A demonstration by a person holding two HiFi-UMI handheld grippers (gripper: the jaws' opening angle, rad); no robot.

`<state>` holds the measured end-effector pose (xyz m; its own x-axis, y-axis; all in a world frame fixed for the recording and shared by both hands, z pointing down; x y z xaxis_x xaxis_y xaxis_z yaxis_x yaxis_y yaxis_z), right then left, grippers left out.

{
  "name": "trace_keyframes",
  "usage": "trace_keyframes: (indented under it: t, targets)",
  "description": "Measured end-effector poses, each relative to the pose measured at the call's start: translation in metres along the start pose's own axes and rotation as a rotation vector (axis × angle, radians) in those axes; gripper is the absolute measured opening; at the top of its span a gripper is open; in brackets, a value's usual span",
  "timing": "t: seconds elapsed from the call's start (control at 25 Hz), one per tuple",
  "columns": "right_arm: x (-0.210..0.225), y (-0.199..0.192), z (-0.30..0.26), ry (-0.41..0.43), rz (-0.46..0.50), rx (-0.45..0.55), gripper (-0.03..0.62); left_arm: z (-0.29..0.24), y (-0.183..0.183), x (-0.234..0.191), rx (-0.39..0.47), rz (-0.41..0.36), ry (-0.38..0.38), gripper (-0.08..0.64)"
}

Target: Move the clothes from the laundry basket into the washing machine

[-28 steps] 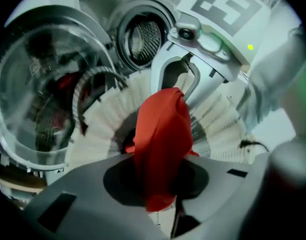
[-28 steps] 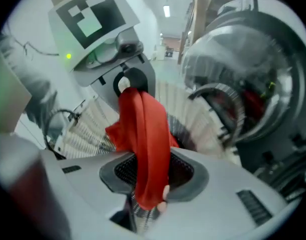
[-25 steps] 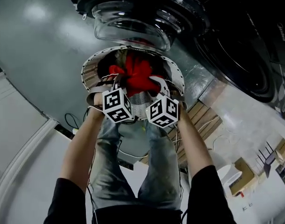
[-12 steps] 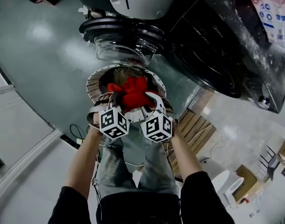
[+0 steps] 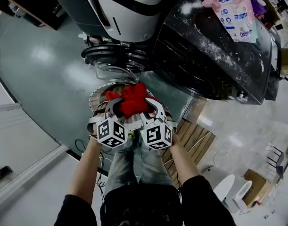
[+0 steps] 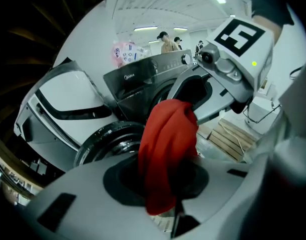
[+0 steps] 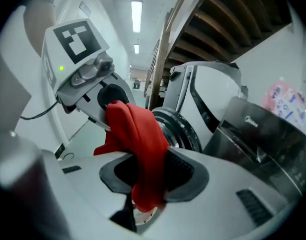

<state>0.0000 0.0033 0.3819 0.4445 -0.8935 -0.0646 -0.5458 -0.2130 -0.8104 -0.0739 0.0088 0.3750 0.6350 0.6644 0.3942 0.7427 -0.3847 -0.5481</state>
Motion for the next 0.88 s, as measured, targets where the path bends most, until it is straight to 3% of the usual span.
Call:
trace_keyframes:
  t: [0.48,0.64,0.88]
  targets:
    - [0.030,0.064,0.081,-0.302,-0.108,0.104,0.129,0.050,0.080,-0.034,0.238,-0.115,0.040,0.118]
    - [0.039,0.073,0.111,-0.393,-0.145,0.133,0.127,0.062,0.108,-0.034,0.315,-0.117,0.049,0.124]
    - [0.059,0.086,0.164,-0.527,-0.191,0.193,0.123,0.076,0.159,-0.028,0.437,-0.047,0.044,0.132]
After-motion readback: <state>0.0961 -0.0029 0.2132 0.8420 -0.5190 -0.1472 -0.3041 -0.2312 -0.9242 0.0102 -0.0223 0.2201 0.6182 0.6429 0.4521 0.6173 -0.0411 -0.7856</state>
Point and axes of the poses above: the fingertips, and each gripper's own axes: z backward along the fingers, x to its right, y out of its top, the point moved 2 cm from there along z, backward along the fingers, and after that the axes turned 9 degrees about y, right-handed, at the moved point
